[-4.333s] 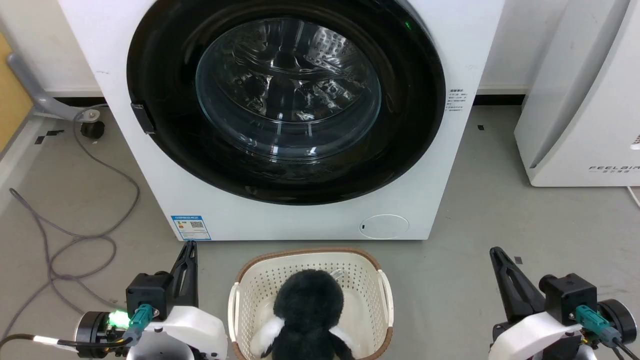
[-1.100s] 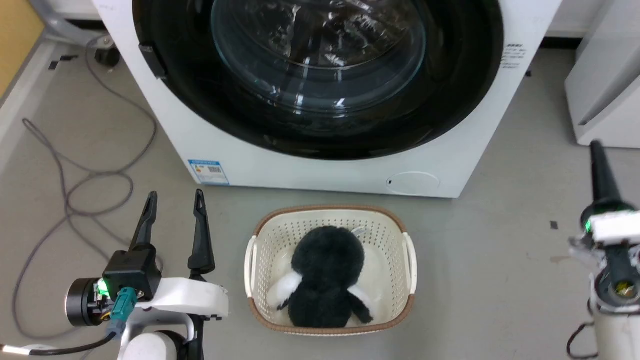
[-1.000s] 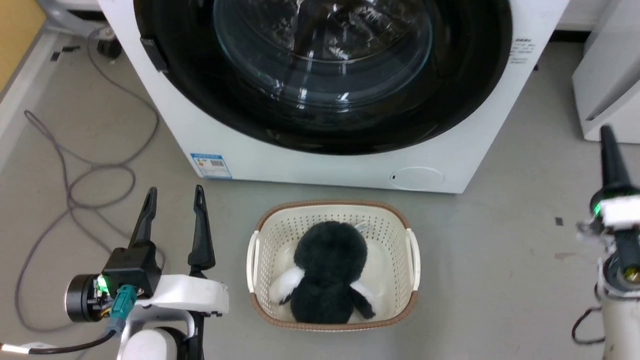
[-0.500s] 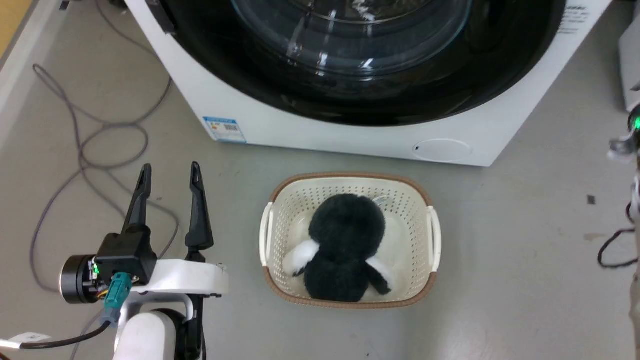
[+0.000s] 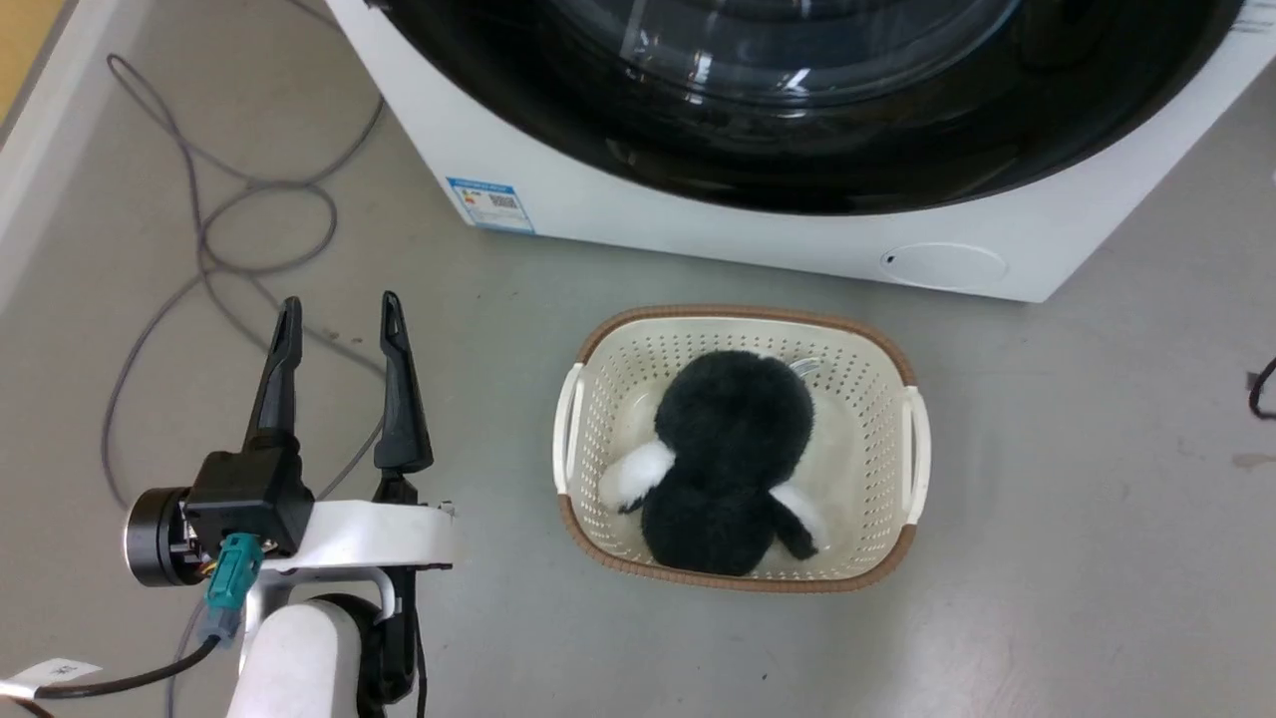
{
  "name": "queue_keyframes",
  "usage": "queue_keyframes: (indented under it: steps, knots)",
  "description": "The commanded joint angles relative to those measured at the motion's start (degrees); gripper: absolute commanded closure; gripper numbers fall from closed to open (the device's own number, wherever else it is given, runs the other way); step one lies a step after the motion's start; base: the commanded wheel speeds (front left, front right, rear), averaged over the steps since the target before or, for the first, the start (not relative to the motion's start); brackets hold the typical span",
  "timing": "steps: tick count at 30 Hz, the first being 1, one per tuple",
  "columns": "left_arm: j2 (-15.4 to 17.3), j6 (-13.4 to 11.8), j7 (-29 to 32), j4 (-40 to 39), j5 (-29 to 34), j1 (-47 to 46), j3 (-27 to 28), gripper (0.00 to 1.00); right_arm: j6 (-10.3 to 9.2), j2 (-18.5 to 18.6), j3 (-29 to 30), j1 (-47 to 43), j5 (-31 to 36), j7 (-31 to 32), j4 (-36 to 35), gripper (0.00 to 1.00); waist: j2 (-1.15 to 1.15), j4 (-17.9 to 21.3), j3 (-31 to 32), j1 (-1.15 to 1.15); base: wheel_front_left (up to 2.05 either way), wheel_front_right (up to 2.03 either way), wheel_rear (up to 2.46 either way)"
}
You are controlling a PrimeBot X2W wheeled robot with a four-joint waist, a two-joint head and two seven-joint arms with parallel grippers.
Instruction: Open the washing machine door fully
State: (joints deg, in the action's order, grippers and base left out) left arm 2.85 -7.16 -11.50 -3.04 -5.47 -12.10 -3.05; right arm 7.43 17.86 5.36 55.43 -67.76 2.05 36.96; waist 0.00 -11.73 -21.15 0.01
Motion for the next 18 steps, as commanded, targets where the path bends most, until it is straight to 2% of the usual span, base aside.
queue_keyframes:
  steps: [1, 9, 18]
  knots:
    - [0.03, -0.47, -0.56, -0.25, -0.41, -1.26, -0.12, 0.00, 0.05, 0.71, -0.12, 1.99, -1.59, 0.35, 1.04, 1.00, 0.00, -0.39, -0.44, -0.01, 0.00, 0.00, 0.00]
    - [0.03, -1.38, -1.52, -0.16, -1.16, -2.33, -0.58, 0.00, 0.05, 2.02, -3.22, 5.94, -5.15, 3.99, 3.99, 1.00, 0.00, -1.47, -2.10, -0.01, 0.00, 0.00, 0.00]
    - [0.03, -1.93, -2.59, 0.15, -1.48, -3.05, -0.77, 0.00, 0.05, 3.80, -7.18, 6.62, -11.36, 13.10, 5.12, 1.00, 0.00, -1.79, -2.42, -0.01, 0.00, 0.00, 0.00]
